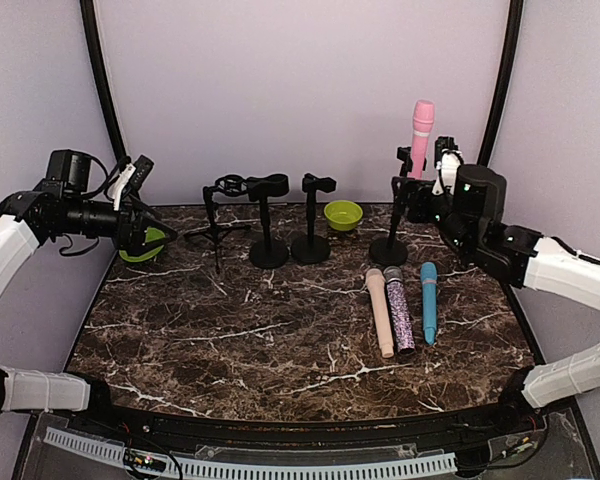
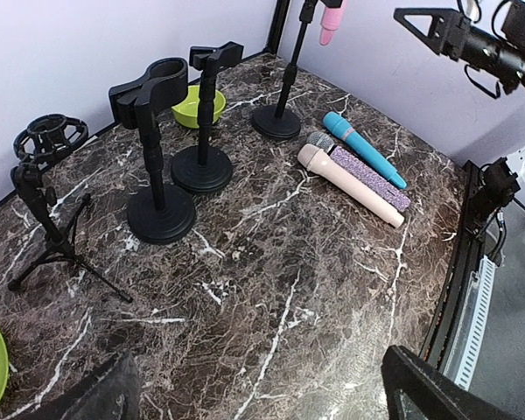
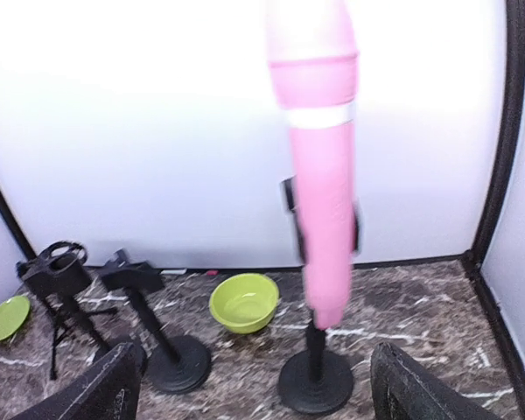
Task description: Remove the microphone from the stand
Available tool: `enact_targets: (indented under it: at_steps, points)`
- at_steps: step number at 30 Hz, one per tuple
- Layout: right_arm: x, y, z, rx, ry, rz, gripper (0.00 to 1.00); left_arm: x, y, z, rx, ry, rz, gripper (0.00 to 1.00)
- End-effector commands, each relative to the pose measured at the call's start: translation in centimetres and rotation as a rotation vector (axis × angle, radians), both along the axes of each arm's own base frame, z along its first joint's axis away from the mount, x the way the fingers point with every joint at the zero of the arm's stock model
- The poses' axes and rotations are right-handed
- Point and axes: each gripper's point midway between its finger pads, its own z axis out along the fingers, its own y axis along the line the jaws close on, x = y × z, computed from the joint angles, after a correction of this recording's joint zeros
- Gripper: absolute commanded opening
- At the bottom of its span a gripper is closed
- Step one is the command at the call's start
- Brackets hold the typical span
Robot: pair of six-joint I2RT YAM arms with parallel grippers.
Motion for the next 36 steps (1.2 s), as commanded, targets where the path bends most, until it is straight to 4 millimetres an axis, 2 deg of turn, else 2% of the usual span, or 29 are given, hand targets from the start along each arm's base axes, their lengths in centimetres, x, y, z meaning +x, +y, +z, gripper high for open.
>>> enact_targets:
  at_steps: [1, 4, 6, 8, 11, 15, 25, 30, 36]
  points:
    - [2.7, -3.2, 2.5, -0.082, -0.024, -0.013, 0.92, -1.6, -0.2, 0.3, 0.001, -0.020, -0.058, 0.99]
    - [4.4, -3.6, 3.6, -0.129, -0.040, 0.014, 0.93, -1.6, -0.3, 0.1, 0.002, -0.017, -0.063, 0.99]
    - [5.8, -4.3, 3.6, -0.136, -0.026, 0.016, 0.92, -1.3, -0.3, 0.2, 0.001, -0.019, -0.061, 0.99]
    - [6.6, -4.8, 4.8, -0.110, -0.049, 0.042, 0.91, -1.0, -0.4, 0.3, -0.001, -0.018, -0.065, 0.99]
    - [7.8, -4.7, 4.9, -0.103, -0.057, 0.113, 0.90, -0.7, -0.5, 0.4, -0.001, -0.020, -0.071, 0.99]
    - [9.9, -5.6, 4.1, -0.102, -0.023, 0.134, 0.87, -0.2, -0.6, 0.4, -0.007, -0.018, -0.072, 0.99]
    - [12.0, -4.5, 2.7, -0.093, 0.000, 0.241, 0.83, 0.3, -0.6, 0.1, -0.014, -0.007, -0.064, 0.99]
    - [13.0, -4.6, 1.8, -0.094, 0.018, 0.221, 0.80, 0.3, -0.7, -0.1, -0.015, -0.003, -0.064, 0.99]
    - [14.0, -5.3, 1.9, -0.090, -0.006, 0.166, 0.65, 0.3, -0.6, -0.3, -0.014, -0.003, -0.061, 0.99]
